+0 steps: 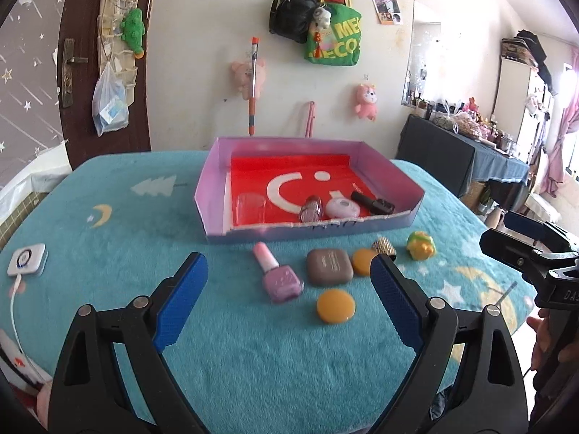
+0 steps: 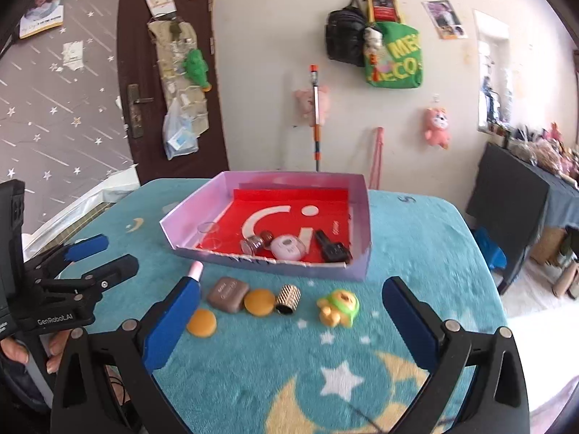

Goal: Organize rigid objects
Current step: 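Withdraw both open tools up and back from the box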

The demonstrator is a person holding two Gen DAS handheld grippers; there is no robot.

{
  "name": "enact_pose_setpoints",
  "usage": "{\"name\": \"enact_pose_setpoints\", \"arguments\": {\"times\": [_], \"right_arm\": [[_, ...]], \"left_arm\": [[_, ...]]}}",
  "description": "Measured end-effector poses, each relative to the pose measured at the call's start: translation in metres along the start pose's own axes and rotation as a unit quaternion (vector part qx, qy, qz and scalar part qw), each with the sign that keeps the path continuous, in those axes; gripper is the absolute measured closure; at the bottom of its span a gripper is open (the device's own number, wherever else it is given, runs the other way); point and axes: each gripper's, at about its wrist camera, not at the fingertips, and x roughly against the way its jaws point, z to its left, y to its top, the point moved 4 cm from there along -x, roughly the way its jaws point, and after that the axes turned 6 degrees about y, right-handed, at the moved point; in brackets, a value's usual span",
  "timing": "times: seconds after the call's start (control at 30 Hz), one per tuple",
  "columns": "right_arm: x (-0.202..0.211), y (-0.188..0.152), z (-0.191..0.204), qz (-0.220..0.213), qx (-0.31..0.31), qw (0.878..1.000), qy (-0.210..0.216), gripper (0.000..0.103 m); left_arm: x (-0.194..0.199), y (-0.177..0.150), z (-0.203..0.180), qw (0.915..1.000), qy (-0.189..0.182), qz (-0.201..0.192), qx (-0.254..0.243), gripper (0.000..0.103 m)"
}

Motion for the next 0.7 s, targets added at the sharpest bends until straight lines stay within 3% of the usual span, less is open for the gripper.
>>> {"name": "enact_pose_setpoints", "arguments": {"times": [0.37, 0.7], "right_arm": [[-0.02, -0.07, -0.013, -0.009, -0.054, 0.998, -0.044, 0.0], [-0.045, -0.099, -0.009, 0.009, -0.045, 0.997, -0.066, 0.0]], "left_arm": [[-0.022, -0.048, -0.004, 0.9999, 0.015, 0.008, 0.003, 0.011], [-0.037, -0.067, -0.004, 0.9995, 0.023, 0.02, 0.005, 0.011]]}}
